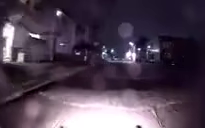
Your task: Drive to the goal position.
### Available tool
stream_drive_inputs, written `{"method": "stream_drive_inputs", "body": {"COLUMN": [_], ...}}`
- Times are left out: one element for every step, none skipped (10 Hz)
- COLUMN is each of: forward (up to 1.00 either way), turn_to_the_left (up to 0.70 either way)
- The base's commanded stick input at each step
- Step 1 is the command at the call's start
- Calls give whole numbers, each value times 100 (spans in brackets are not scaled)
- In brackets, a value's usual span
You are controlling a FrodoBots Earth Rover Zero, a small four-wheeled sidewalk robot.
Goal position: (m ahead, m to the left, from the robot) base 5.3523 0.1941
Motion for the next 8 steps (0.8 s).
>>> {"method": "stream_drive_inputs", "body": {"forward": [70,70,70,70,70,70,70,70], "turn_to_the_left": [-3,-17,-30,-30,-28,-27,-16,-1]}}
